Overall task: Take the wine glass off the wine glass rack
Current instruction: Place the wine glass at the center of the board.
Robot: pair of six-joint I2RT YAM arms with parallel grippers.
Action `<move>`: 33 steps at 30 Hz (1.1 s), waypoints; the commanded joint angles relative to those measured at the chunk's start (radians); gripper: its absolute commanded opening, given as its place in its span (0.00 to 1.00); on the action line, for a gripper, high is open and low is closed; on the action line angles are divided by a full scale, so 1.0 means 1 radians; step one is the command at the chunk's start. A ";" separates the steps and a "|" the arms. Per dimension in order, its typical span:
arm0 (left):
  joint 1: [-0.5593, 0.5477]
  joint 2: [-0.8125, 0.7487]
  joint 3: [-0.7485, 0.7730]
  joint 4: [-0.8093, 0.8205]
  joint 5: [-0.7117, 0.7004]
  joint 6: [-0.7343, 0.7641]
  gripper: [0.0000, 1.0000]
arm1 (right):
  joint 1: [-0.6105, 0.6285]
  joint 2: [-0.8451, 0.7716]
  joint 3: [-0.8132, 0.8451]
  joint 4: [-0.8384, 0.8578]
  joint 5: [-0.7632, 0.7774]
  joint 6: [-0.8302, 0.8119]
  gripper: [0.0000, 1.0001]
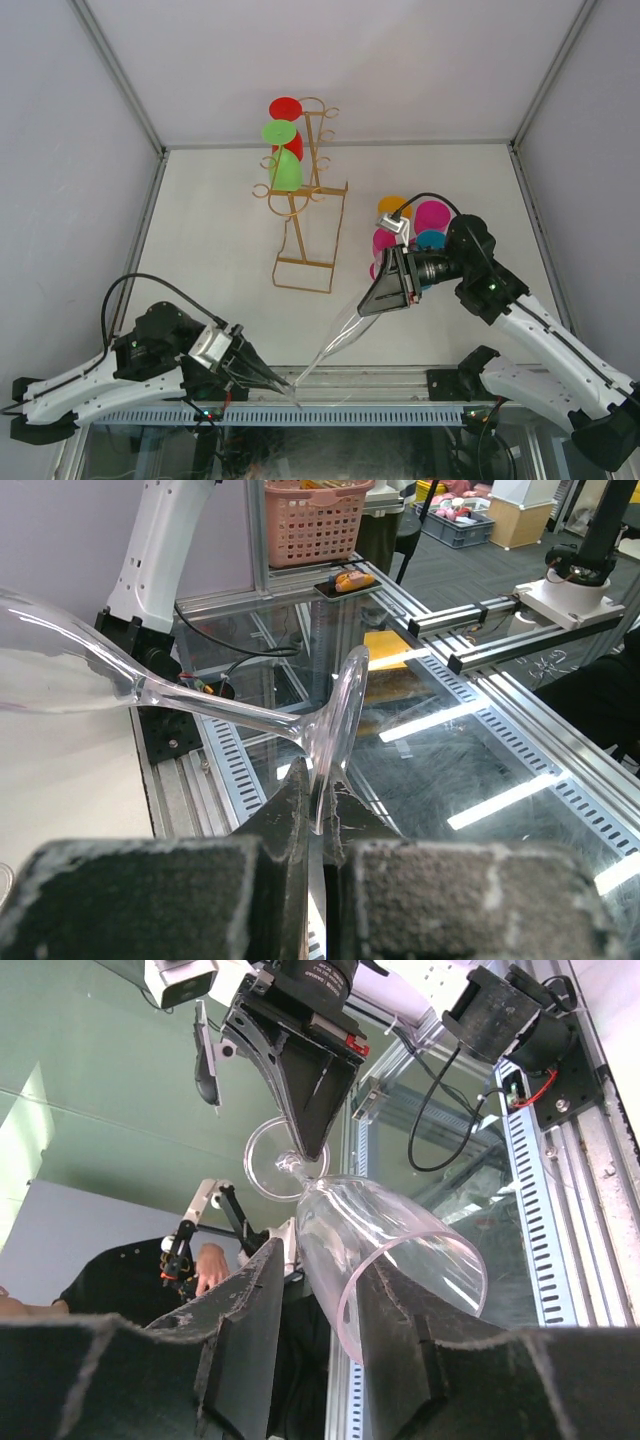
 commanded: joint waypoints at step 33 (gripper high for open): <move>0.003 0.039 0.054 -0.120 -0.102 0.099 0.00 | -0.008 -0.036 0.010 0.032 0.028 0.030 0.03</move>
